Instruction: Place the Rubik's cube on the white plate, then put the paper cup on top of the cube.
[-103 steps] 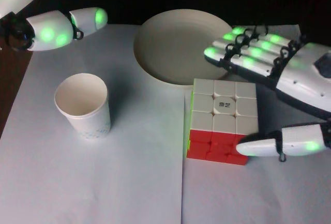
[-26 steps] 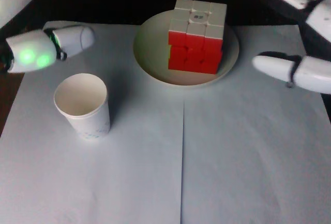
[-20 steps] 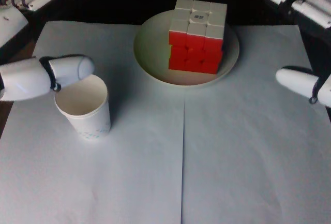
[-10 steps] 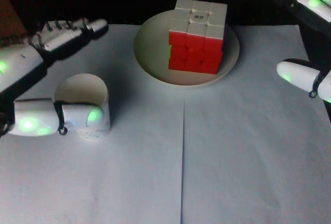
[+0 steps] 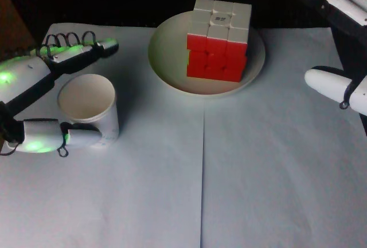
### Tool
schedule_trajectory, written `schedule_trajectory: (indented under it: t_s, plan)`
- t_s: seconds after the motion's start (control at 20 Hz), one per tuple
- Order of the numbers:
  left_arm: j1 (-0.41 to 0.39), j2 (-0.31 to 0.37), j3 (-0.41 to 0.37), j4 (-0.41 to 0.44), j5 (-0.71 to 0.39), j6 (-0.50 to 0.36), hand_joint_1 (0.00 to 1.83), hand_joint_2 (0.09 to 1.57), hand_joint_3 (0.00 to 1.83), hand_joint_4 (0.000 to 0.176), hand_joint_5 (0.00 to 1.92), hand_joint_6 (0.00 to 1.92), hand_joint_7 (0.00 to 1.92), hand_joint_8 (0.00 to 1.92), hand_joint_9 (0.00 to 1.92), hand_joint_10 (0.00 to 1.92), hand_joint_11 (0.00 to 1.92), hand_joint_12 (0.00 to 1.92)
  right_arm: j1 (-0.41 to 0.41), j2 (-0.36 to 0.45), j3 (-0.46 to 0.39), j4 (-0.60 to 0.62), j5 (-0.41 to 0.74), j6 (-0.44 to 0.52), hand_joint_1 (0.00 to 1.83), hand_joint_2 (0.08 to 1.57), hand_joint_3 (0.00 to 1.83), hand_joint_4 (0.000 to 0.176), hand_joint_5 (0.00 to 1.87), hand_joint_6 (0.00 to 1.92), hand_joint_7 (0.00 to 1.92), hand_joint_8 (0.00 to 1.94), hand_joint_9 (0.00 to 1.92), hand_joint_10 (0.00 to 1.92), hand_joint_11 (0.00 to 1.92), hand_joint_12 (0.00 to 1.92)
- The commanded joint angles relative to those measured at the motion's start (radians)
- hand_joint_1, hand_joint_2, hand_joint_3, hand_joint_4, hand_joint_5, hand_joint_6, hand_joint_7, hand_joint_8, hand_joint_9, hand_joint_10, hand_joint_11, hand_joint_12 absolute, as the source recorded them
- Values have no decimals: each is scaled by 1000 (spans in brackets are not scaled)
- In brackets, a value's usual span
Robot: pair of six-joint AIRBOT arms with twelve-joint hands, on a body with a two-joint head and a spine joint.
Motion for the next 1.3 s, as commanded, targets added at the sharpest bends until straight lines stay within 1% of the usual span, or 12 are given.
schedule_trajectory:
  t_s: [0.0,0.15,0.3,0.35,0.4,0.5,0.6,0.65,0.85,0.95,1.1,1.25]
  plan:
    - [-11,-3,5,-7,-112,-8,1021,1007,0,94,312,29,331,16,257,42,0,809,4,2,4,-4,125,1,405,1293,1,58,0,0,0,0,142,17,0,921]
    - [-12,-3,8,-7,-110,-9,1051,1026,3,66,462,37,500,34,432,119,0,1312,4,1,4,-3,125,1,434,1312,8,58,0,0,0,0,149,23,0,960]
    - [-14,-3,8,-5,-114,-9,1041,1050,1,51,604,26,641,43,235,1002,0,1607,4,-1,4,-3,125,1,385,1314,2,71,0,0,0,0,154,32,0,995]
    - [-16,-3,8,-4,-116,-9,1055,1048,0,34,614,47,617,195,232,1147,7,1680,4,-2,4,-2,125,1,399,1310,0,70,0,0,0,0,159,36,0,996]
    - [-19,-1,7,0,-119,-10,1056,1072,1,38,478,444,334,929,219,1355,95,1757,4,-3,4,-2,125,1,423,1313,1,68,0,0,0,0,143,32,0,922]
    - [-28,3,7,14,-132,-17,1137,1081,0,29,278,1121,240,1176,212,1425,200,1803,4,-4,5,-2,125,1,415,1307,0,59,0,0,0,0,134,30,0,858]
    - [-43,11,5,33,-147,-27,1152,1082,0,43,206,1237,194,1328,264,1604,419,1894,4,-4,5,-2,125,1,408,1300,0,63,0,0,0,0,121,24,0,849]
    - [-50,14,3,42,-156,-30,1111,1123,10,13,199,1187,181,1386,268,1678,424,1920,4,-4,5,-2,125,1,398,1290,0,64,0,0,0,0,127,28,0,890]
    - [-92,26,3,77,-163,-38,1045,1177,0,44,227,1308,223,1259,240,1432,203,1729,4,-5,5,-2,125,1,429,1280,0,49,0,0,0,0,129,28,0,838]
    - [-124,29,10,89,-161,-38,1078,1172,0,68,225,1252,97,1604,126,1905,237,1917,4,-6,5,-2,125,1,439,1278,0,48,0,0,0,0,119,21,0,746]
    - [-171,25,27,101,-142,-38,1064,1165,0,92,208,1306,83,1762,212,1921,363,1921,4,-6,5,-2,125,1,414,1276,0,41,0,0,0,0,129,25,0,787]
    - [-206,12,48,108,-128,-47,1131,1191,7,94,175,1386,140,1535,133,1740,96,1921,4,-7,6,-2,125,1,427,1317,8,74,0,0,0,0,149,39,0,916]
